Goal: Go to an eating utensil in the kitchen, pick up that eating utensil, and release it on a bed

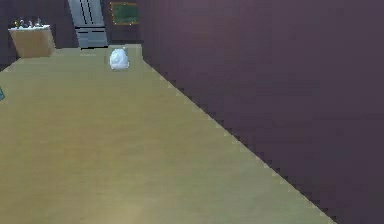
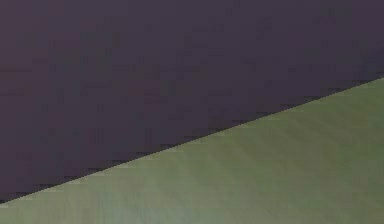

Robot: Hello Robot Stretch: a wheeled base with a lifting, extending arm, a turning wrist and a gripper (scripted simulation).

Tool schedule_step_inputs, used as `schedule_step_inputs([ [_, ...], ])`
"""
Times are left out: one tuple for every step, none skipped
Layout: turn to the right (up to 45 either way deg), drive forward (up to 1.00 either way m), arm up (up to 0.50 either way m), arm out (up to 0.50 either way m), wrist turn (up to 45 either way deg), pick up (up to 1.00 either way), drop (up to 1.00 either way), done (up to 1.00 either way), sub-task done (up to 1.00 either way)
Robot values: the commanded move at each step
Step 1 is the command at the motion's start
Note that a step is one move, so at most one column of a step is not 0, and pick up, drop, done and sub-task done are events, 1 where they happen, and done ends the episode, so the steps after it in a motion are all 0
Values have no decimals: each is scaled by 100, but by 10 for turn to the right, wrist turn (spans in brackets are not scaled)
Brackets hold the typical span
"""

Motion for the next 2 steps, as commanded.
schedule_step_inputs([
  [450,0,0,0,0,0,0,0,0],
  [450,0,0,0,0,0,0,0,0],
])
